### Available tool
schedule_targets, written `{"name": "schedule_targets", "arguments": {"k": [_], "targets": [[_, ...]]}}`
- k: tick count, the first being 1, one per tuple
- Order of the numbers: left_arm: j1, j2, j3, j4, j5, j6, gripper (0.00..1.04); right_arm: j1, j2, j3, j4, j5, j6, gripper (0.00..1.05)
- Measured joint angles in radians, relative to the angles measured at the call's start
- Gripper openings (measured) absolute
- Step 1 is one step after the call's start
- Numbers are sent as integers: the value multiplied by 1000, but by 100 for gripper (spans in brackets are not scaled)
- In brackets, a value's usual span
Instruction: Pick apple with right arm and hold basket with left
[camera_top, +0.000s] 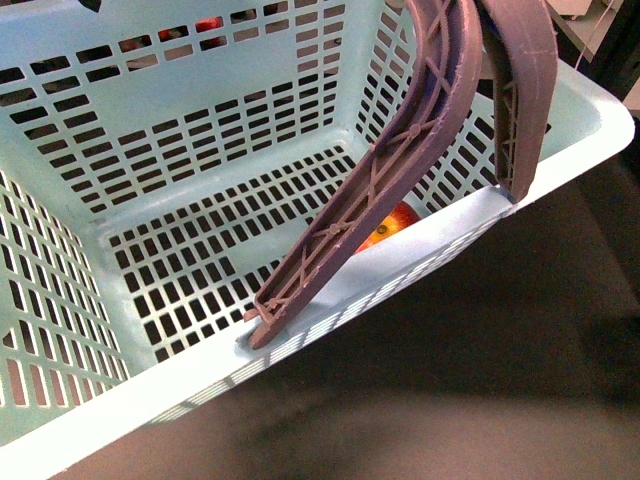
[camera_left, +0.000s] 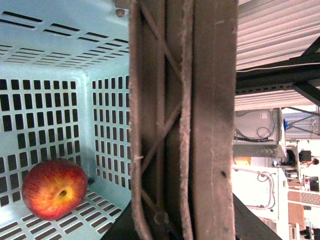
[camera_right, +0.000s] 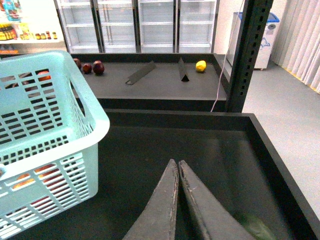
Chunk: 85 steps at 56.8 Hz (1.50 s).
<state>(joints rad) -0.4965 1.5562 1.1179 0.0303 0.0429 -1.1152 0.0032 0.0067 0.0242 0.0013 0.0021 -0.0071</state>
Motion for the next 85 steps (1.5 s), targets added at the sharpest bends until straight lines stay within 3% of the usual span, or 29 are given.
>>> {"name": "schedule_targets", "arguments": {"k": [6, 15, 18, 24, 28, 33, 45, 56, 64, 75, 85], "targets": [[0, 0, 0, 0, 2, 0, 16, 0, 0, 0, 0, 0, 0, 36], [0, 0, 0, 0, 1, 0, 16, 0, 0, 0, 0, 0, 0, 74], [0, 0, 0, 0, 1, 0, 16, 0, 0, 0, 0, 0, 0, 81], [-15, 3, 15, -55, -238, 51, 16, 0, 0, 0, 0, -1, 1, 97], [-5, 7, 15, -56, -352, 57, 16, 0, 0, 0, 0, -1, 1, 96], [55, 11, 21, -49, -391, 49, 16, 0, -1, 0, 0, 1, 1, 96], [196, 38, 21, -23, -385, -56, 16, 0, -1, 0, 0, -2, 1, 96], [309, 142, -8, 72, -282, -285, 16, 0, -1, 0, 0, 0, 2, 96], [371, 196, -24, 130, -275, -376, 16, 0, -1, 0, 0, -1, 2, 96], [433, 224, -99, 159, -329, -385, 16, 0, -1, 0, 0, -1, 3, 96], [449, 257, -147, 162, -305, -414, 16, 0, -1, 0, 0, 0, 3, 96]]}}
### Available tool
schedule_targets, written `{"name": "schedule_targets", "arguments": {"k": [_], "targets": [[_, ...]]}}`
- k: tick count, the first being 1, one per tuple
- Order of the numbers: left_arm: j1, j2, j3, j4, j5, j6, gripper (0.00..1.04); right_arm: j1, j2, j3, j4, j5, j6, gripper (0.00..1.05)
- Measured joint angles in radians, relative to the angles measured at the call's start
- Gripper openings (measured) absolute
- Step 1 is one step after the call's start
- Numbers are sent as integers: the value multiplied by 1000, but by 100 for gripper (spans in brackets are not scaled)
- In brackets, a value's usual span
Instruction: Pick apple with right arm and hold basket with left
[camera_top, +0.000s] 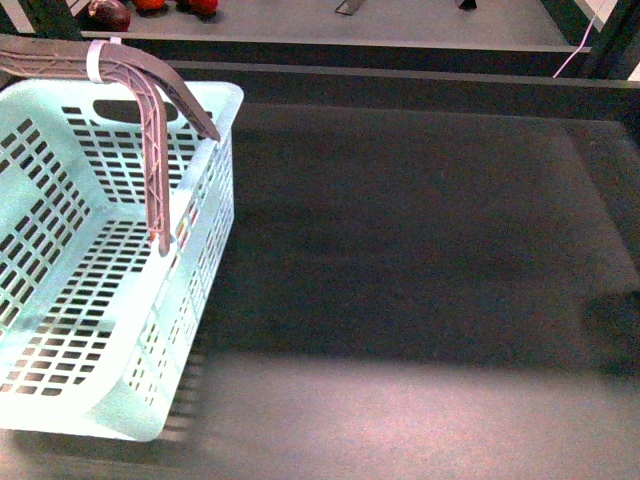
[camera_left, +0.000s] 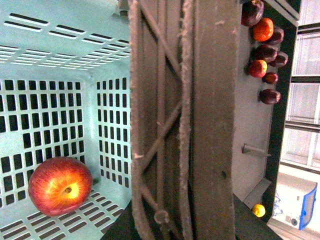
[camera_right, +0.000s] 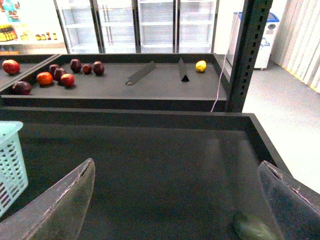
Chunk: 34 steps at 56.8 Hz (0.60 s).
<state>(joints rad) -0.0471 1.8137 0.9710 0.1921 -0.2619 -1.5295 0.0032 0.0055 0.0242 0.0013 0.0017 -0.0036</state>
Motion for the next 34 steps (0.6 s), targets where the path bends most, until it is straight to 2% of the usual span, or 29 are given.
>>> {"name": "schedule_targets", "arguments": {"k": [23, 34], "targets": [[18, -5, -48, 4, -4, -40, 17, 0, 0, 0, 0, 0, 0, 96], [17, -24, -82, -31, -2, -69, 47, 0, 0, 0, 0, 0, 0, 96]]}}
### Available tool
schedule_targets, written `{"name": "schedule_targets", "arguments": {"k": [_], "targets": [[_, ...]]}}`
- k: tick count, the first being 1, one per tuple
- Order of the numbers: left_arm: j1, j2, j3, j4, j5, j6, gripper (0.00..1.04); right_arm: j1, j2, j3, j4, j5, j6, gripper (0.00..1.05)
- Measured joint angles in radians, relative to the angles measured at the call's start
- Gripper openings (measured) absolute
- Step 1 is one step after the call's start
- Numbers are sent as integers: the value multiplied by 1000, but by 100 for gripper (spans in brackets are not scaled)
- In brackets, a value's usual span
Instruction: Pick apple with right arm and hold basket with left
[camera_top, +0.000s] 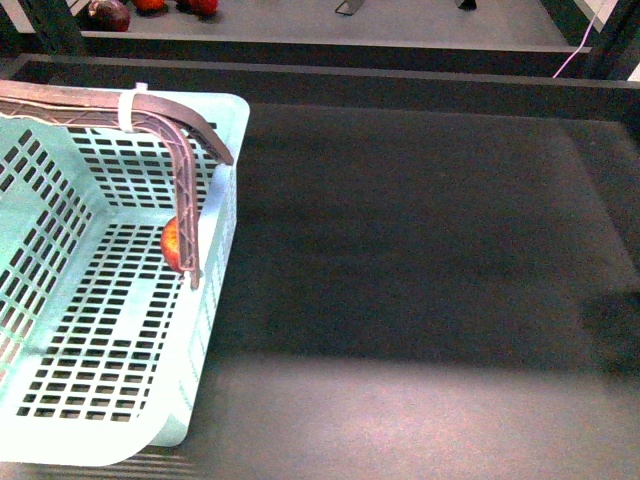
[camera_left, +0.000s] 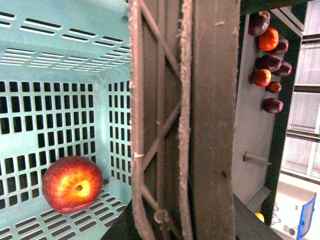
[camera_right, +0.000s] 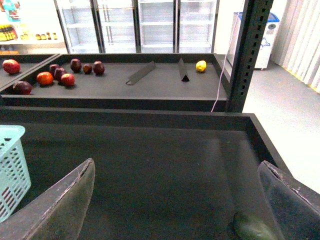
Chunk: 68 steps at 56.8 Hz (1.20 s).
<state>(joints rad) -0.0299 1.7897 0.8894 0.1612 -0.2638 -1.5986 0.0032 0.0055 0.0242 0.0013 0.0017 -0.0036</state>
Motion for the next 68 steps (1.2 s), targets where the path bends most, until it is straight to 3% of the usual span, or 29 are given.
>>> {"name": "schedule_targets", "arguments": {"k": [10, 16, 22, 27, 28, 30, 35, 38, 39, 45, 57, 66, 68], "targets": [[-9, -88, -9, -90, 2, -27, 73, 0, 0, 0, 0, 0, 0, 96], [-37, -211, -30, -183, -23, -49, 98, 0, 0, 0, 0, 0, 0, 96], [-73, -325, -30, -311, -80, -32, 98, 0, 0, 0, 0, 0, 0, 96], [-111, -386, -30, -316, -103, 6, 97, 0, 0, 0, 0, 0, 0, 96], [-122, -414, -75, -174, -40, 128, 92, 0, 0, 0, 0, 0, 0, 96], [-133, -434, -121, -34, 10, 243, 87, 0, 0, 0, 0, 0, 0, 96], [-165, -502, -282, 360, 78, 691, 71, 0, 0, 0, 0, 0, 0, 96], [-165, -541, -359, 504, 94, 988, 61, 0, 0, 0, 0, 0, 0, 96], [-164, -544, -365, 514, 94, 988, 61, 0, 0, 0, 0, 1, 0, 96], [-129, -620, -468, 601, 109, 1374, 41, 0, 0, 0, 0, 1, 0, 96], [-82, -734, -621, 611, 154, 1554, 3, 0, 0, 0, 0, 0, 0, 96], [-53, -851, -711, 595, 187, 1580, 3, 0, 0, 0, 0, 0, 0, 96], [-24, -880, -731, 583, 235, 1581, 3, 0, 0, 0, 0, 0, 0, 96]]}}
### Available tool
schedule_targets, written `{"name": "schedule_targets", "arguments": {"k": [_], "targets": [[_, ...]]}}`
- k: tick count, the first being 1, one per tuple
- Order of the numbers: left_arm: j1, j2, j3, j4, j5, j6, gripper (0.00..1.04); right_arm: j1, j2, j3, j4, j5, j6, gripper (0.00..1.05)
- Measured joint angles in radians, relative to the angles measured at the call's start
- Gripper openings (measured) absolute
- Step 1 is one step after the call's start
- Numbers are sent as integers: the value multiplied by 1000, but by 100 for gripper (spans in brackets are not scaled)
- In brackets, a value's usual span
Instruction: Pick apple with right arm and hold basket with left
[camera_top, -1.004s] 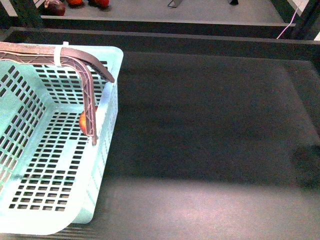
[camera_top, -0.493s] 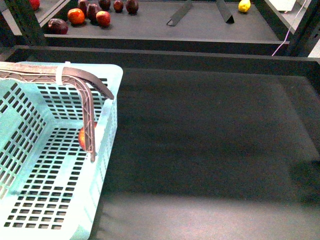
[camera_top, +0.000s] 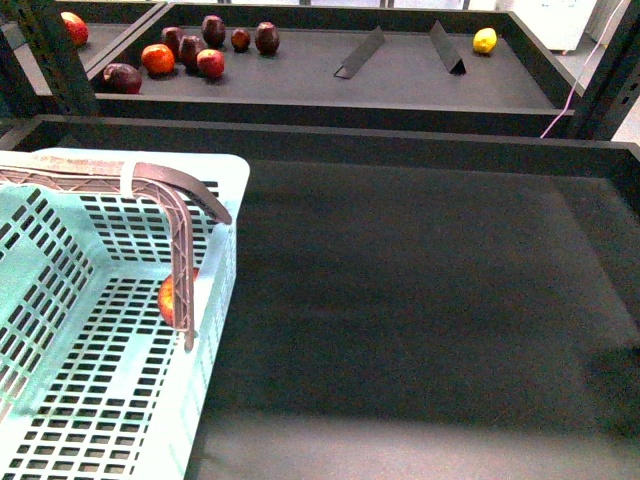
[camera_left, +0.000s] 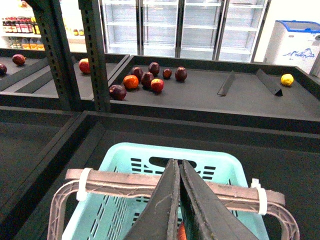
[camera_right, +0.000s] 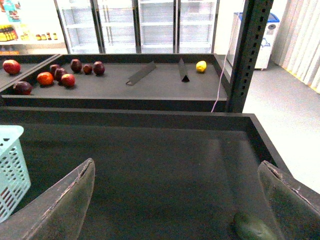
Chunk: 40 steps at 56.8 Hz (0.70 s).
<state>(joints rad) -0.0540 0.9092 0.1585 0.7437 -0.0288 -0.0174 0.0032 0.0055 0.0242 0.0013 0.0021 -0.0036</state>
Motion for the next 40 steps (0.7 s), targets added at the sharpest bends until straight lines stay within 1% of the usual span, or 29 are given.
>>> {"name": "schedule_targets", "arguments": {"k": [3, 6, 22, 28, 40], "targets": [[30, -29, -18, -13, 19, 2, 3, 0, 0, 0, 0, 0, 0, 96], [50, -71, -38, -35, 19, 2, 3, 0, 0, 0, 0, 0, 0, 96], [50, -253, -101, -153, 29, 3, 3, 0, 0, 0, 0, 0, 0, 96], [50, -278, -142, -128, 29, 5, 3, 0, 0, 0, 0, 0, 0, 96], [50, -428, -144, -266, 29, 6, 3, 0, 0, 0, 0, 0, 0, 96]]}}
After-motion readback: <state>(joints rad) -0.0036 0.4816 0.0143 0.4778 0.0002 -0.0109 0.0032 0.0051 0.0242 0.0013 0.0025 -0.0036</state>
